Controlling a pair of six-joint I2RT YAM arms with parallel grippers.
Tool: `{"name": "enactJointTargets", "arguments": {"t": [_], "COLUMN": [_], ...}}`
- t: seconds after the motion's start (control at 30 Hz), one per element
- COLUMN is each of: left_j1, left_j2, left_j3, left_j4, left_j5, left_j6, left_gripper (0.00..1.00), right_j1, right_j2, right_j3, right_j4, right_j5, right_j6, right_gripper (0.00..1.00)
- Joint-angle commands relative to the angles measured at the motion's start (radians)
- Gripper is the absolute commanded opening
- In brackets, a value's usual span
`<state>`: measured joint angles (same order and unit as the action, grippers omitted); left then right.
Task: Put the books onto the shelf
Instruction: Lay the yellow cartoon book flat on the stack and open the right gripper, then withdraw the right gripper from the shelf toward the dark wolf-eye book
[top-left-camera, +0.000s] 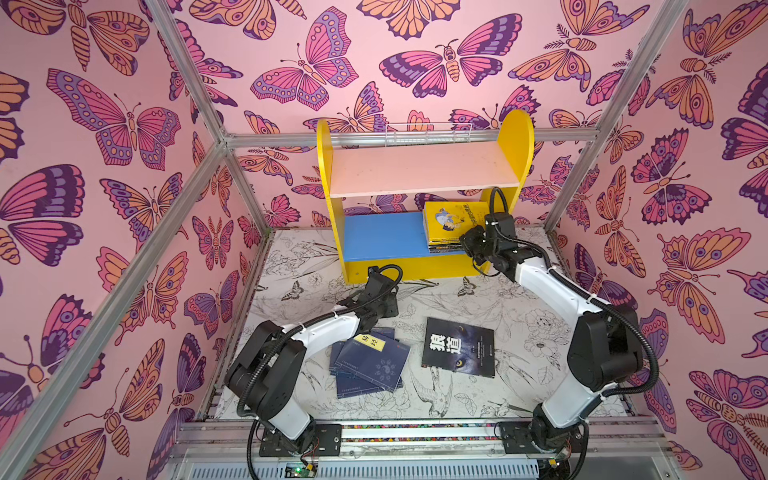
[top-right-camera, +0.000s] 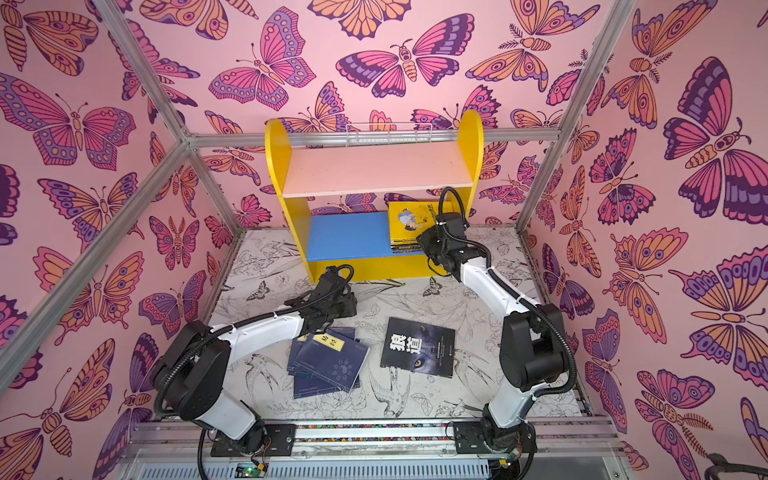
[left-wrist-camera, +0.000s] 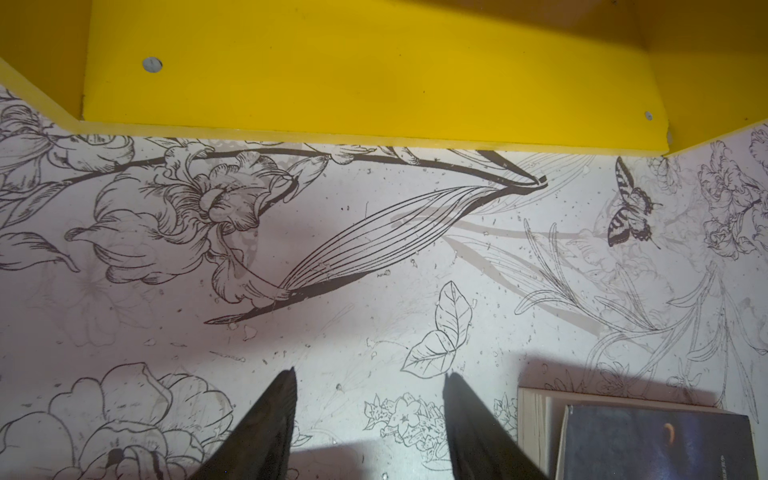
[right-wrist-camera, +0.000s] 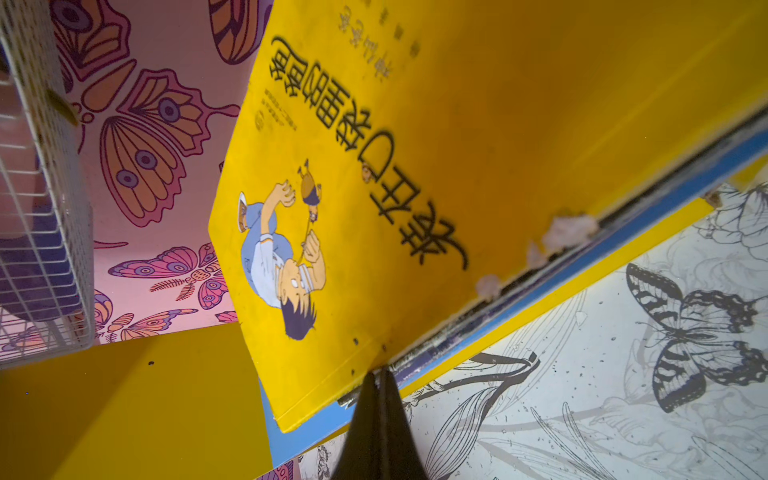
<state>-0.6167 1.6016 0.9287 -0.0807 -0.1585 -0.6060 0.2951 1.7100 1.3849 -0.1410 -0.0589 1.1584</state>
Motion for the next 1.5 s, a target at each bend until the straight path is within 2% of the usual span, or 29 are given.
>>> {"name": "enactJointTargets", "arguments": {"t": [0.0, 0.43, 0.63, 0.73, 0.83, 0.9, 0.97, 1.03, 1.07, 1.13, 1.27, 1.47], "left_j1": [-0.006, -0.017, -0.029, -0.035, -0.047, -0.064, -0.095, -0.122, -0.131, -0.142, -0.154, -0.16], "left_j2": [0.004, 0.015, 0.02, 0.018, 0.017, 0.03, 0.056, 0.088, 0.107, 0.136, 0.176, 0.218], "left_j3": [0.019, 0.036, 0.049, 0.063, 0.071, 0.08, 0.09, 0.105, 0.114, 0.131, 0.163, 0.148], "left_j4": [-0.019, -0.017, -0.017, -0.01, 0.003, 0.004, 0.004, 0.0, -0.001, -0.008, -0.09, -0.133], "left_j5": [-0.018, 0.0, 0.01, 0.066, 0.156, 0.209, 0.228, 0.26, 0.286, 0.331, 0.367, 0.468], "left_j6": [0.019, 0.032, 0.077, 0.142, 0.213, 0.255, 0.298, 0.337, 0.349, 0.364, 0.425, 0.455], "left_gripper": [0.59, 0.59, 0.59, 0.6, 0.65, 0.71, 0.74, 0.74, 0.74, 0.75, 0.74, 0.72], "right_j1": [-0.015, -0.048, -0.047, -0.048, -0.049, -0.052, -0.063, -0.067, -0.067, -0.068, -0.111, -0.119], "right_j2": [0.001, -0.013, -0.032, -0.1, -0.214, -0.277, -0.332, -0.373, -0.392, -0.415, -0.414, -0.345], "right_j3": [0.038, 0.028, 0.0, -0.041, -0.112, -0.174, -0.25, -0.331, -0.377, -0.452, -0.54, -0.627], "right_j4": [-0.016, -0.01, 0.017, -0.013, -0.13, -0.231, -0.348, -0.441, -0.486, -0.55, -0.686, -0.684], "right_j5": [0.044, 0.068, 0.025, 0.018, 0.038, 0.044, 0.027, -0.01, -0.036, -0.094, -0.153, -0.252], "right_j6": [-0.037, -0.087, -0.118, -0.18, -0.255, -0.289, -0.316, -0.339, -0.341, -0.368, -0.399, -0.503], "right_gripper": [0.0, 0.0, 0.0, 0.0, 0.0, 0.06, 0.28, 0.45, 0.57, 0.68, 0.75, 0.78]}}
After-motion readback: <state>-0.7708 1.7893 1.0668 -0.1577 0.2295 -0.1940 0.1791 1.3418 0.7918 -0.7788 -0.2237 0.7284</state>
